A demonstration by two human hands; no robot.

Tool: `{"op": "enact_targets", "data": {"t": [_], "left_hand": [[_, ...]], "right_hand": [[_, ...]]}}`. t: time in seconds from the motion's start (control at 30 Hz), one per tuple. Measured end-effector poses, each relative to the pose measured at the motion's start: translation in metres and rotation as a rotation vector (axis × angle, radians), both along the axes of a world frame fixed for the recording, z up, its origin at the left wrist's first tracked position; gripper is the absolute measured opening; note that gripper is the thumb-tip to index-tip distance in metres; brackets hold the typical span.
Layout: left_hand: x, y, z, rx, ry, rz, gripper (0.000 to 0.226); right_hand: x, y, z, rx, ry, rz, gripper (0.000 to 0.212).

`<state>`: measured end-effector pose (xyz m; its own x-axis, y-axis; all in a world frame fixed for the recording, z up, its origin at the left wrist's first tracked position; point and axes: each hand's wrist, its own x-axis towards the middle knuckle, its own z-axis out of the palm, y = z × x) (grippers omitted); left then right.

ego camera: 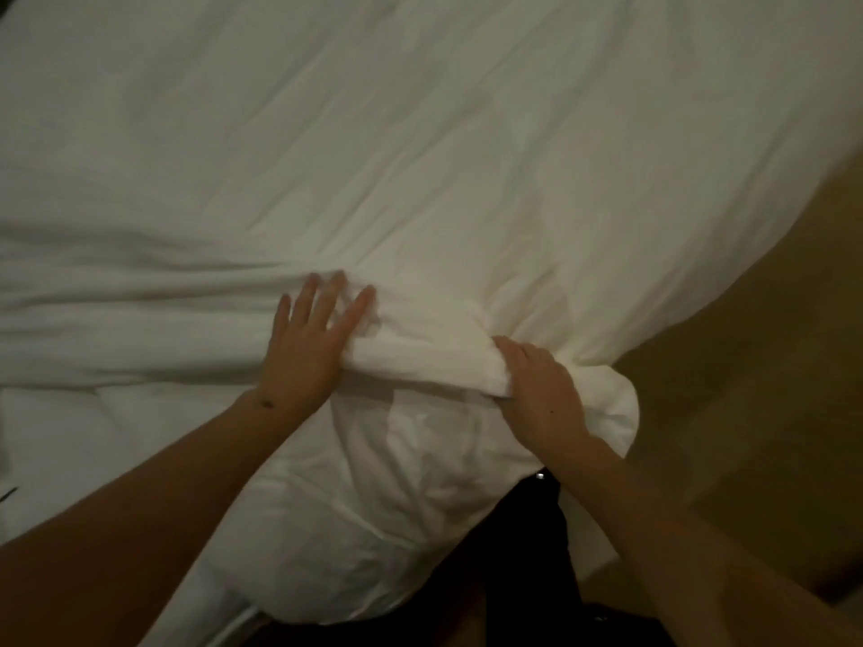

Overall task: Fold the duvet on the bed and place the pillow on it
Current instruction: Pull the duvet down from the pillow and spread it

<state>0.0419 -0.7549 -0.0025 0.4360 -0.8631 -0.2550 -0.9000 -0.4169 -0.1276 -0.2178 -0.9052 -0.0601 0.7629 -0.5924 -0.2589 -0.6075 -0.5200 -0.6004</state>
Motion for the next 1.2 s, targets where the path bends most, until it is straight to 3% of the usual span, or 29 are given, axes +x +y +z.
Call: {"op": "enact_targets", "data": {"t": [0.07, 0.13, 0.23, 0.33, 0.57, 0.67, 0.77, 0.9, 1.03, 1.2], "left_hand": [[0.009, -0.009, 0.003, -0.056, 0.043, 0.023, 0.072], [0.016, -0.017, 0.006, -0.076, 0.168, 0.074, 0.056], [0.02, -0.037, 0.028, -0.138, 0.303, 0.192, 0.053], [0.022, -0.065, 0.06, -0.183, 0.279, 0.076, 0.057], [-0.041, -0.156, 0.089, 0.048, 0.298, -0.191, 0.046], [-0.064, -0.197, 0.061, 0.254, 0.329, -0.144, 0.041], [-0.074, -0.211, 0.029, 0.276, 0.271, -0.083, 0.034], [-0.106, -0.177, 0.022, -0.001, 0.219, -0.052, 0.063], [-0.157, -0.091, 0.037, -0.316, 0.301, 0.163, 0.063], [-0.191, 0.024, 0.047, -0.266, 0.512, 0.634, 0.059]], "right_hand": [[-0.004, -0.005, -0.002, 0.014, -0.093, -0.004, 0.045], [-0.006, -0.009, 0.005, 0.075, -0.062, -0.009, 0.035], [-0.006, -0.011, 0.019, 0.216, 0.061, 0.046, 0.037], [-0.01, -0.01, 0.039, 0.265, 0.088, 0.026, 0.04], [-0.086, -0.033, 0.064, 0.468, 0.148, -0.23, 0.031], [-0.116, -0.045, 0.052, 0.466, 0.185, -0.314, 0.026], [-0.119, -0.059, 0.03, 0.369, 0.167, -0.377, 0.028], [-0.105, -0.064, 0.022, 0.183, 0.173, -0.394, 0.049], [-0.076, -0.038, 0.041, 0.3, 0.043, -0.343, 0.059], [-0.03, 0.001, 0.065, 0.391, -0.039, -0.154, 0.063]]}}
